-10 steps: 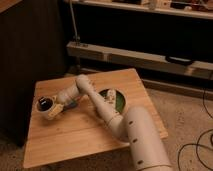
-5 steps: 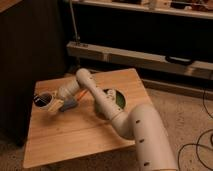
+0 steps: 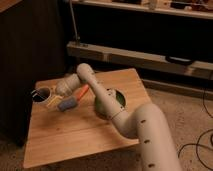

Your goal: Pick up the ceramic cup

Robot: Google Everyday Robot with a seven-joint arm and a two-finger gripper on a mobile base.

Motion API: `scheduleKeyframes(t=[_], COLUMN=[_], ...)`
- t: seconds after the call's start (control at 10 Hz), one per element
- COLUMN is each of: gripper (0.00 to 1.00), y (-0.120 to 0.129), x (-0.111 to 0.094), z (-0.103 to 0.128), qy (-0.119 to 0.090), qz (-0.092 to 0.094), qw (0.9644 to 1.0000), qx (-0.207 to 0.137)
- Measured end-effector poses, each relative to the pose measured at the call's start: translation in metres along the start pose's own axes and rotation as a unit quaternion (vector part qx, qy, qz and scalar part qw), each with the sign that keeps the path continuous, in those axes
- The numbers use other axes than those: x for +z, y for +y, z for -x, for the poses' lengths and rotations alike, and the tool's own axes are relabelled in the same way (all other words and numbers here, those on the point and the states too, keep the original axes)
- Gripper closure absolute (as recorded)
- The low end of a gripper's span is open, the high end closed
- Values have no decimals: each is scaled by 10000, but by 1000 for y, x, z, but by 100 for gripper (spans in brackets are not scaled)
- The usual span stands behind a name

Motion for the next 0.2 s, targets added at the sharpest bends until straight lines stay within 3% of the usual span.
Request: scheduleKeyframes(t=[0.2], gripper=[100], y=[-4], x=[-3], z=[-15], qy=[96], qz=[-163], qw=[9998], qx=[-10])
